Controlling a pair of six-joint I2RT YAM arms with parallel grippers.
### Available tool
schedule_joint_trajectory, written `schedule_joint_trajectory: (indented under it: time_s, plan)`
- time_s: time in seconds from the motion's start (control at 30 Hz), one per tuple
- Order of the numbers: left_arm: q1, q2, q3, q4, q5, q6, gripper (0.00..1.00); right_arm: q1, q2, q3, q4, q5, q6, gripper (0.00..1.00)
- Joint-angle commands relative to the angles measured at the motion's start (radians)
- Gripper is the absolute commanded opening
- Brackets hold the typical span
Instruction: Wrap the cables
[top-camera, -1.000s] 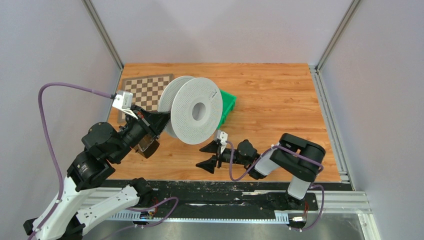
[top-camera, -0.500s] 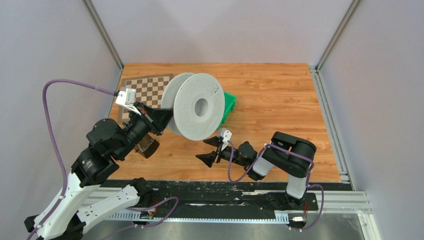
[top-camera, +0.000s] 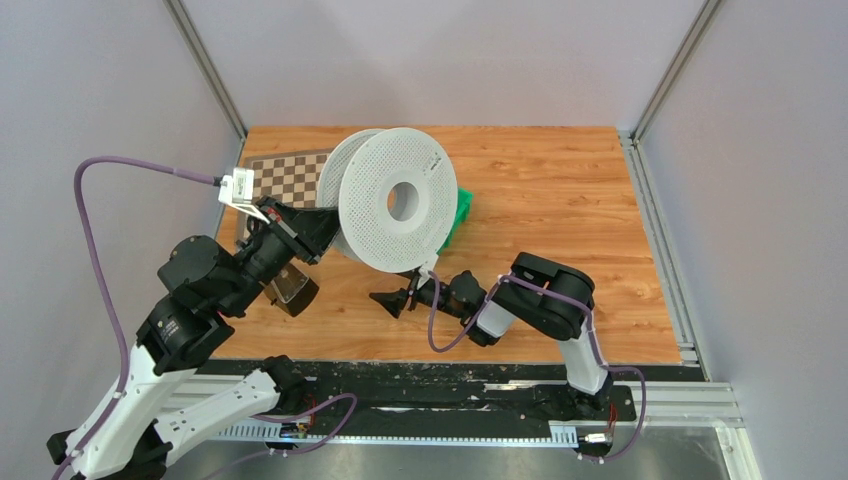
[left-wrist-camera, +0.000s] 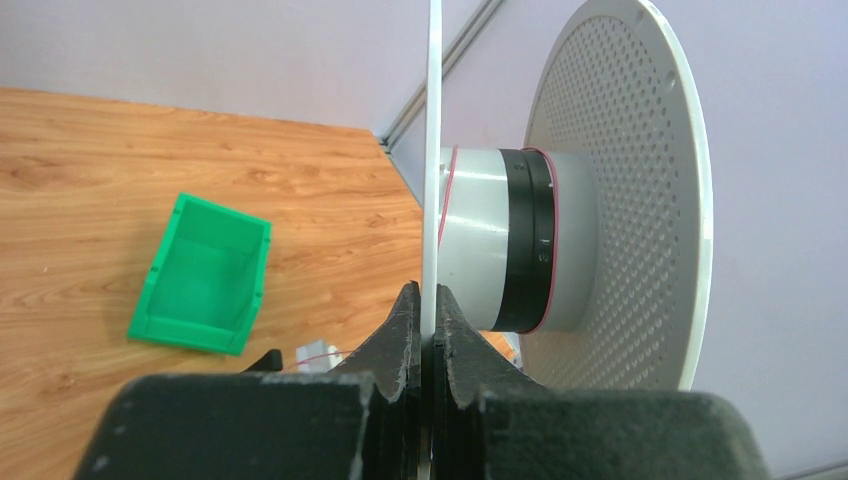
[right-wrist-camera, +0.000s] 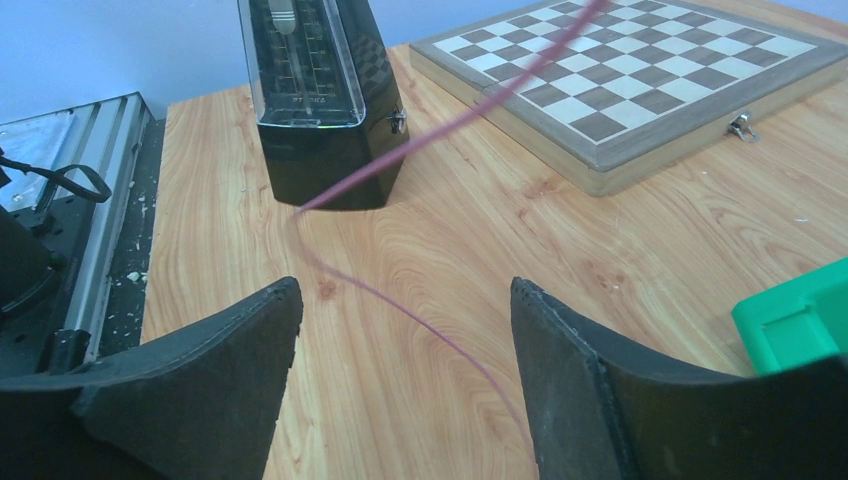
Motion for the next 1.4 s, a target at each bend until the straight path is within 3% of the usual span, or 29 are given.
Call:
schedule_joint_trajectory:
  time_s: [0.0, 0.27, 0.33, 0.43, 0.5, 0.67, 0.77, 0.9, 1.13, 1.2, 1.23, 1.37]
  plan:
    - [-0.001, -0.015, 0.051, 0.142, -0.02, -0.043, 0.0, -0.007, 0.042, 0.038, 0.158, -0.062, 0.031, 0.7]
    - [-0.001, -0.053, -0.002, 0.159, -0.048, -0.075, 0.0, -0.007, 0.079, -0.017, 0.181, -0.079, 0.052, 0.57]
    - [-0.001, -0.055, -0.004, 0.159, -0.058, -0.074, 0.0, -0.007, 0.075, -0.017, 0.181, -0.09, 0.048, 0.45]
    - [-0.001, -0.059, -0.003, 0.16, -0.068, -0.063, 0.0, -0.007, 0.059, -0.021, 0.179, -0.111, 0.052, 0.1]
    - [-0.001, -0.06, -0.007, 0.15, -0.094, -0.049, 0.0, -0.006, 0.04, -0.045, 0.175, -0.144, 0.058, 0.0]
    - [-0.001, -0.065, -0.065, 0.152, -0.205, -0.012, 0.0, 0.032, -0.085, -0.176, 0.169, -0.16, 0.121, 0.0]
    - [-0.001, -0.066, -0.103, 0.153, -0.322, 0.013, 0.0, 0.122, -0.241, -0.256, 0.086, -0.128, 0.098, 0.0]
    - [-0.001, -0.063, -0.154, 0.181, -0.437, 0.072, 0.0, 0.27, -0.464, -0.237, -0.266, -0.032, 0.03, 0.0]
    - [-0.001, 0.034, -0.12, 0.117, -0.497, 0.252, 0.0, 0.449, -0.752, -0.084, -0.812, 0.096, -0.016, 0.0]
    - [-0.001, 0.059, -0.116, 0.092, -0.503, 0.278, 0.0, 0.464, -0.876, -0.019, -0.921, 0.102, -0.009, 0.0]
    - [-0.001, 0.067, -0.114, 0.078, -0.504, 0.284, 0.0, 0.47, -0.823, 0.014, -0.963, 0.104, -0.007, 0.0]
    - [-0.001, 0.114, -0.114, 0.039, -0.469, 0.329, 0.0, 0.48, -0.872, 0.113, -1.07, 0.112, -0.01, 0.0]
